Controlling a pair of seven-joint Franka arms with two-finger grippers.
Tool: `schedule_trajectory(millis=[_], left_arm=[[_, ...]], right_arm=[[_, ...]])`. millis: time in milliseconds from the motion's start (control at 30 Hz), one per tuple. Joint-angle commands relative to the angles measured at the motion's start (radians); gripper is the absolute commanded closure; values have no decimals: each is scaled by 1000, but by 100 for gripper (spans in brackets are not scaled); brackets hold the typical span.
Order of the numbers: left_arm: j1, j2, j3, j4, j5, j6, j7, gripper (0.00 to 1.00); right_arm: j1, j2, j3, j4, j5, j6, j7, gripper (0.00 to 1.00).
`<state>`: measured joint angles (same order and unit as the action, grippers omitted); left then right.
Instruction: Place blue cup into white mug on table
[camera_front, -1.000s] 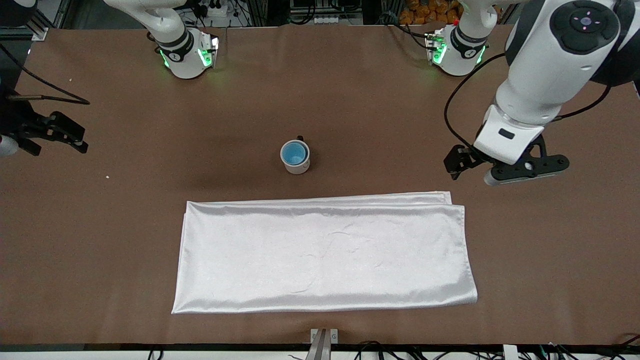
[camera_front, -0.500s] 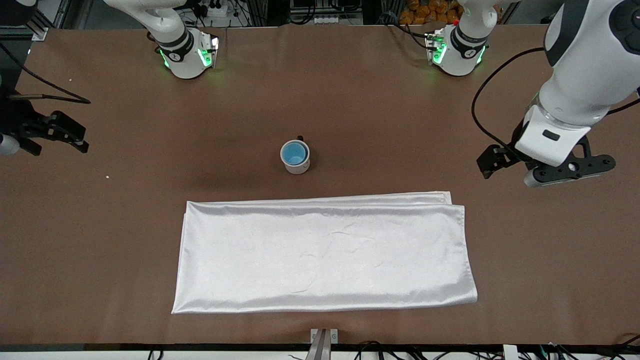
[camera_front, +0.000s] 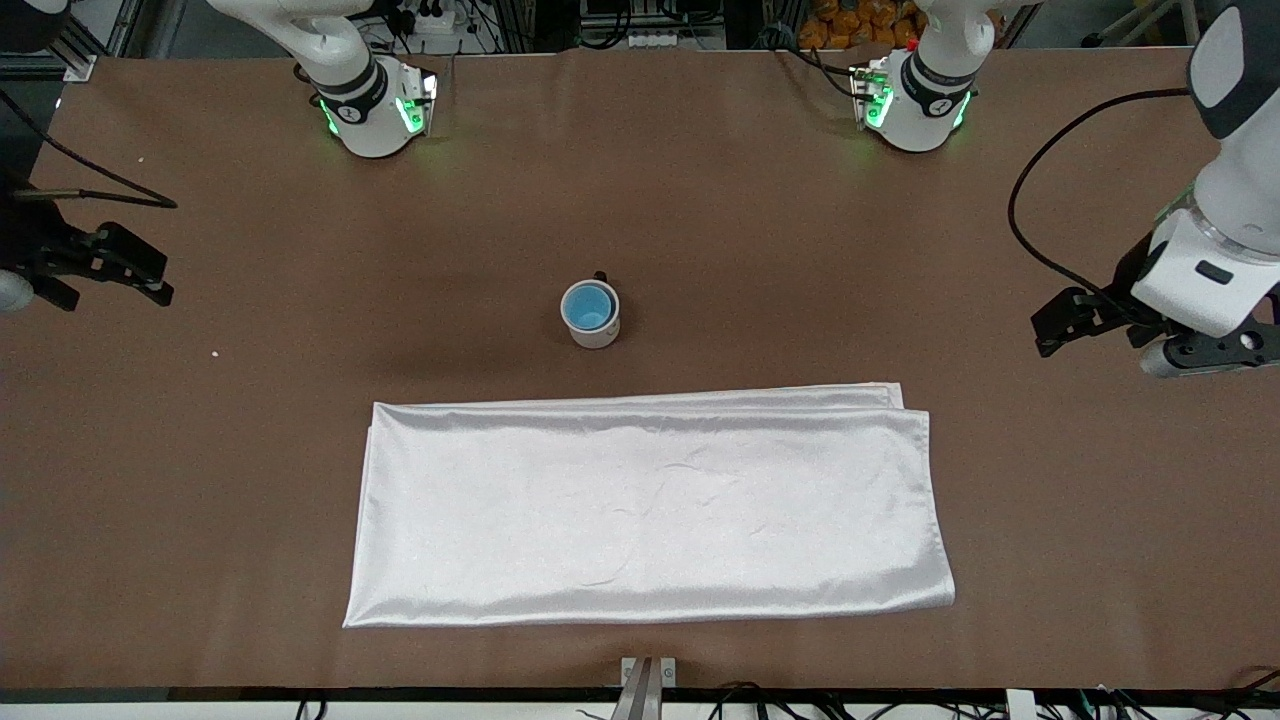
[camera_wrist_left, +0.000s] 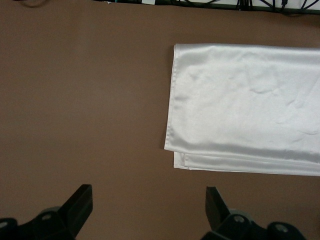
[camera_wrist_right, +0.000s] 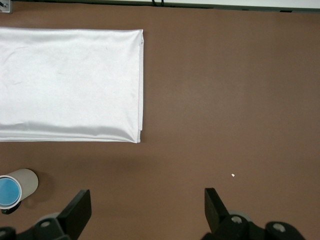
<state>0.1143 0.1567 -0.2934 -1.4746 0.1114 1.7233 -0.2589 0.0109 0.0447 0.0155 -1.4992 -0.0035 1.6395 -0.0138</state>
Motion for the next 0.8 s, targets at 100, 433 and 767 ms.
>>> schedule_trajectory(millis=[100,433,767], left_arm=[[-19,-40,77,-24,-79,-19,72,0],[-47,-55,111,-41,-78,-30,105,0],[-91,-51,163,-33,-76,-33,158,0]], right_arm=[[-28,11,9,22,0,-29,-2,0],[-26,12,9,22,0,-32,-2,0],[-26,14,9,20,0,-32,-2,0]])
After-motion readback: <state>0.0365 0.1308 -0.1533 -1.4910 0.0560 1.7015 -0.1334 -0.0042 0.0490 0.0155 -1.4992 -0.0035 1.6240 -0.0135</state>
